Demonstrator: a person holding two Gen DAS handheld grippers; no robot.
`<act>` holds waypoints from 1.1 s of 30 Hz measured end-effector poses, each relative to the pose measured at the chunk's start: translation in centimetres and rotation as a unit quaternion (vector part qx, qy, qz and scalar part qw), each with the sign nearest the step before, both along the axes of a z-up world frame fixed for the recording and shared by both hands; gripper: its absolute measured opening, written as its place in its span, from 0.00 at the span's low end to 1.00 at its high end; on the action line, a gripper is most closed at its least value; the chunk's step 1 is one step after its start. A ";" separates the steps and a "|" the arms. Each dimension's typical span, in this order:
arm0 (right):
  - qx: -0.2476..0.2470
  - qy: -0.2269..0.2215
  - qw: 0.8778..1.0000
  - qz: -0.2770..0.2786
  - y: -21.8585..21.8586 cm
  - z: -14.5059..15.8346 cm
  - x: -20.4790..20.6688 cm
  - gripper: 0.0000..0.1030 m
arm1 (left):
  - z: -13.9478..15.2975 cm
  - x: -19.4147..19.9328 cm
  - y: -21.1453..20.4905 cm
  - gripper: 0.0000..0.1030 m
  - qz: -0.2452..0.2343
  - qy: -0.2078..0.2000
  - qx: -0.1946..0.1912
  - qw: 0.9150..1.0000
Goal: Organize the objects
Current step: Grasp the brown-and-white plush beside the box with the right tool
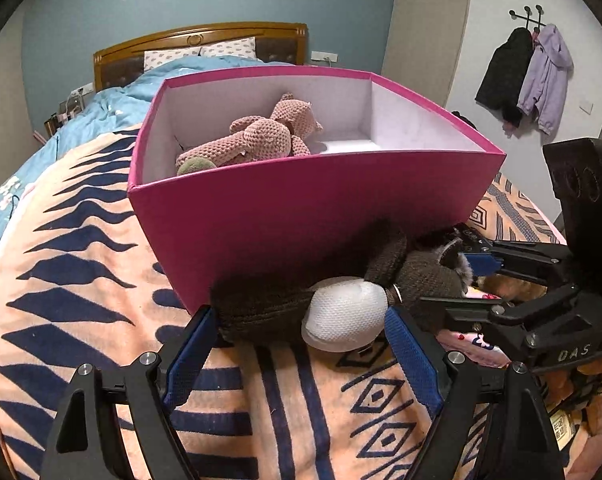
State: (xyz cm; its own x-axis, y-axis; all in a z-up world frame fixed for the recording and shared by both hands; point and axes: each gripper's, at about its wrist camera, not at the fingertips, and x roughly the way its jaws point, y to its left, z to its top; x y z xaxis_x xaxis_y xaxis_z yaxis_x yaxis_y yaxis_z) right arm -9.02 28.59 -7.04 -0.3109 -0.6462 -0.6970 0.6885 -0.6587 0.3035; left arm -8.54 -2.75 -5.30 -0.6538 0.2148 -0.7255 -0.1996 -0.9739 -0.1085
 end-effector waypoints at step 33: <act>-0.091 -0.013 0.996 0.013 4.3 4.7 1.9 0.51 | 0.6 2.7 3.3 0.63 -0.091 -0.042 0.087 0.991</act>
State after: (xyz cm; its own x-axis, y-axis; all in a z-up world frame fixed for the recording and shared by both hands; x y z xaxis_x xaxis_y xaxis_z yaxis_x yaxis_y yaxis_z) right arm -7.14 32.93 -2.39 -0.2750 -0.7699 -0.5758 0.6949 -0.5731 0.4344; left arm -5.84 0.53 -4.67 -0.5313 0.4505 -0.7175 -0.3543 -0.8875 -0.2948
